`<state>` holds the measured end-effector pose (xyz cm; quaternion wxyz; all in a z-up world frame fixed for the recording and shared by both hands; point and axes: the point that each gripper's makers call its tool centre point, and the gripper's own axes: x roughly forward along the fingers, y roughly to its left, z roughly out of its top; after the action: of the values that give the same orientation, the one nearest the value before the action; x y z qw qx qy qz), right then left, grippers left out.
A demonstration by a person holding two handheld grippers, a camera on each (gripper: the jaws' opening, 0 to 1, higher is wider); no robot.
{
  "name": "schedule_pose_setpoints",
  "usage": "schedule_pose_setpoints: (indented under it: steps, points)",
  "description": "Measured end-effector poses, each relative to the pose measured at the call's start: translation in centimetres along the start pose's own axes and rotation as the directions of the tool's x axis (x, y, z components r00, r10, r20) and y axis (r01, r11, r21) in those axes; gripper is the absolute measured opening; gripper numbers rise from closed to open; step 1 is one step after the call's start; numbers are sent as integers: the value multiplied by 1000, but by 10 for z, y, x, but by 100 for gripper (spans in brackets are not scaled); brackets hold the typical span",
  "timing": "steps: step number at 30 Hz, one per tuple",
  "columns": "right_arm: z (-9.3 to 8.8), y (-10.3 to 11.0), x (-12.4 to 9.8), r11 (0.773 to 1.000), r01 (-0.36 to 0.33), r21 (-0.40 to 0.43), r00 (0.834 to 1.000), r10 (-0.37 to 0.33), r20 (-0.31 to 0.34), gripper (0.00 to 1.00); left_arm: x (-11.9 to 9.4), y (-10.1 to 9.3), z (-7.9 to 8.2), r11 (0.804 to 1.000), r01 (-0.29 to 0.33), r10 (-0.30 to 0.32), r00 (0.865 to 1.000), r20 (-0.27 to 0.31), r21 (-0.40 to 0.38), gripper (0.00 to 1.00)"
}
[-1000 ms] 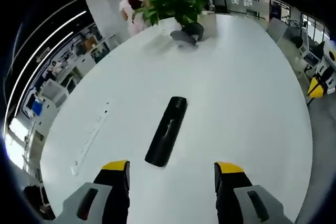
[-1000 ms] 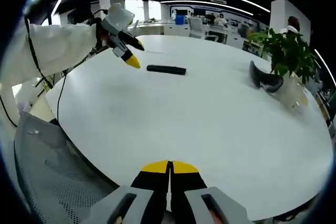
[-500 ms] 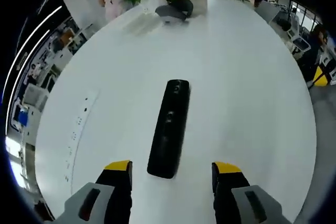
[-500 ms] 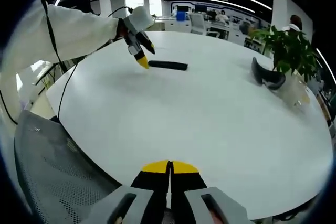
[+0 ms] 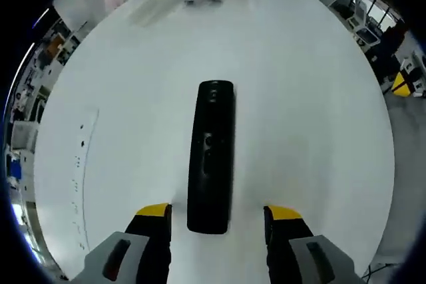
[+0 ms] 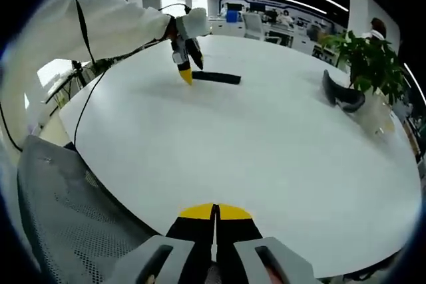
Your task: Press the specified remote control buttons in sequence, fully releasing each button before pressing the next.
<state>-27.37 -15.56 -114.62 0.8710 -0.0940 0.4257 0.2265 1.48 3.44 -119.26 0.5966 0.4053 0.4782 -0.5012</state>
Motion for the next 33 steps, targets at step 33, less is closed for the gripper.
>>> schedule_pose_setpoints:
  steps: [33]
  points:
    - [5,-5,-4,1000,21,0,999,-21,28,0,5,-22,-7,999,-24,24,999,-23,22,23]
